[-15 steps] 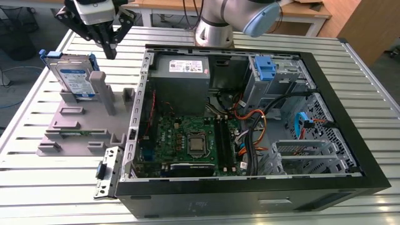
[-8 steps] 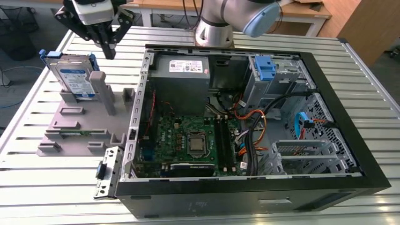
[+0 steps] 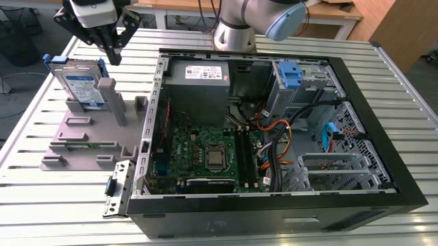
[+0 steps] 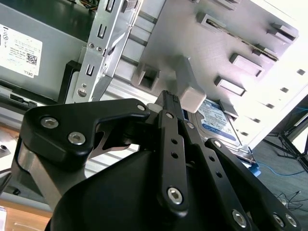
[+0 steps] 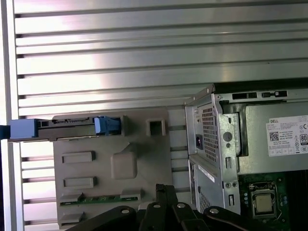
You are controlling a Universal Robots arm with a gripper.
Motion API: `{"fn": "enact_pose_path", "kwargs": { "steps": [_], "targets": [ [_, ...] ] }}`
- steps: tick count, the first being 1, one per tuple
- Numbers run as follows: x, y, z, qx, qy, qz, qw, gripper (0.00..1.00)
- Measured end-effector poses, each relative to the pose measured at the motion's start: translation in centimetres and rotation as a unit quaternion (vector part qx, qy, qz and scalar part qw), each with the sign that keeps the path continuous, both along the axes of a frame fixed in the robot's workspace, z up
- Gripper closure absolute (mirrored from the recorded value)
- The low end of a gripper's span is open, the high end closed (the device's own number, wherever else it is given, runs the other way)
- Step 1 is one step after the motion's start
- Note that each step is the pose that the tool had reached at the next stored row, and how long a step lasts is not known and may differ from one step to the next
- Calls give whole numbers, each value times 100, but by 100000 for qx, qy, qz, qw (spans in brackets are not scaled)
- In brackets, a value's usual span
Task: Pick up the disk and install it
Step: 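Reach for the disk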
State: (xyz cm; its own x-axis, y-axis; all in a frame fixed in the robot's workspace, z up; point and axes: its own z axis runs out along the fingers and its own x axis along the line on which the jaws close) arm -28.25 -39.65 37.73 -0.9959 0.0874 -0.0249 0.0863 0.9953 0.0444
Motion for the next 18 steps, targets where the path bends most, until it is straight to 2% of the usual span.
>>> {"fn": "enact_pose_path", "kwargs": {
  "steps": [6, 14, 18],
  "targets": [
    [-51, 0, -10, 2, -4, -12, 100000, 89],
    [-56, 0, -12, 5, -5, -11, 100000, 89],
    [-96, 0, -25, 2, -5, -10, 100000, 89]
  ]
}}
